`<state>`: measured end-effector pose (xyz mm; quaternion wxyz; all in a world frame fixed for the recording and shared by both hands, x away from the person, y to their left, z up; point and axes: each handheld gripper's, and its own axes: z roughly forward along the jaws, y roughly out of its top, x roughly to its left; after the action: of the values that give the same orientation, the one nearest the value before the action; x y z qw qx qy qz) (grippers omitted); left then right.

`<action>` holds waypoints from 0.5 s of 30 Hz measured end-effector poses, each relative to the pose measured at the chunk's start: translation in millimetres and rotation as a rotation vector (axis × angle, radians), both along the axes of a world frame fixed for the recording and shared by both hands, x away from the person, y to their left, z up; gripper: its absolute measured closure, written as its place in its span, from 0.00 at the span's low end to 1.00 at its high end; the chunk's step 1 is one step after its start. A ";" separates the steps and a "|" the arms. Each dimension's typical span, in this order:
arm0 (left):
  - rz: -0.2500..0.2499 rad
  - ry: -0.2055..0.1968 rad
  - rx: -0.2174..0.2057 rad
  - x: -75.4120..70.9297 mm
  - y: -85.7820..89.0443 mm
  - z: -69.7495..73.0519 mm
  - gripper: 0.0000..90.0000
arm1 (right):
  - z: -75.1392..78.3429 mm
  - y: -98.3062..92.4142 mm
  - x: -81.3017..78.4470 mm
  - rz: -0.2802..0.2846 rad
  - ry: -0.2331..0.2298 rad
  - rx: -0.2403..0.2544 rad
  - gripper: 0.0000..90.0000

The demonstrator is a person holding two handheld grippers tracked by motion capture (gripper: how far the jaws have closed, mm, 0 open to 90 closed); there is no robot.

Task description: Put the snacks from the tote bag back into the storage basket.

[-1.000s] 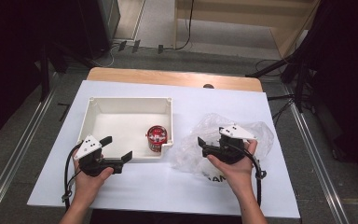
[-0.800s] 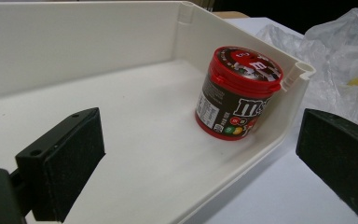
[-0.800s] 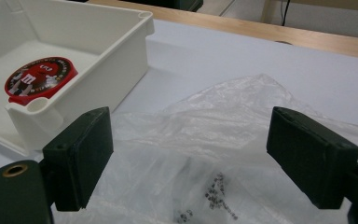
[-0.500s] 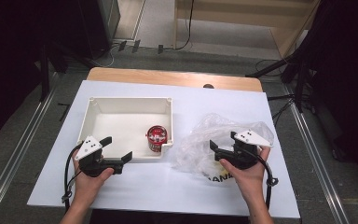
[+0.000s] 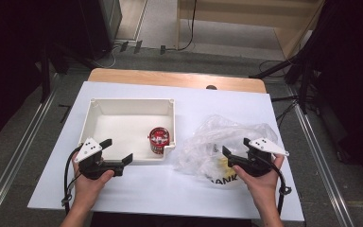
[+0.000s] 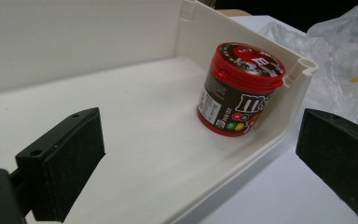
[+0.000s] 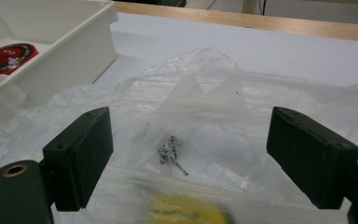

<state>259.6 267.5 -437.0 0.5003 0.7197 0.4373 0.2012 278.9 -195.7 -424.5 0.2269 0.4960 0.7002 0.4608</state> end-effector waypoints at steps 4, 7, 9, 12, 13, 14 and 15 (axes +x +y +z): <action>0.005 0.003 -0.006 -0.5 0.8 -0.2 0.01 | -3.7 -7.4 -2.8 -0.006 0.000 0.004 0.17; 0.006 0.003 -0.004 -0.7 2.0 -0.4 0.01 | -5.4 -14.2 -5.6 -0.004 -0.012 0.010 0.17; 0.007 0.003 -0.005 -0.7 2.4 -0.5 0.01 | -6.2 -19.5 -7.9 -0.011 -0.012 0.016 0.17; 0.008 0.005 -0.005 -0.9 2.3 -0.7 0.01 | -8.8 -28.6 -10.2 -0.027 -0.012 0.017 0.17; 0.008 0.005 -0.004 -1.0 2.4 -0.7 0.01 | -9.9 -31.6 -10.8 -0.038 -0.007 0.016 0.17; 0.009 0.005 -0.004 -1.0 2.5 -0.7 0.01 | -11.3 -35.4 -11.6 -0.049 -0.002 0.014 0.17; 0.008 0.006 -0.005 -1.0 2.8 -0.8 0.01 | -12.0 -37.6 -12.0 -0.055 0.000 0.014 0.17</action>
<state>258.6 270.3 -437.7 0.5001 0.7171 0.4422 0.2001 266.9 -233.2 -436.6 0.2360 0.5168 0.6829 0.4593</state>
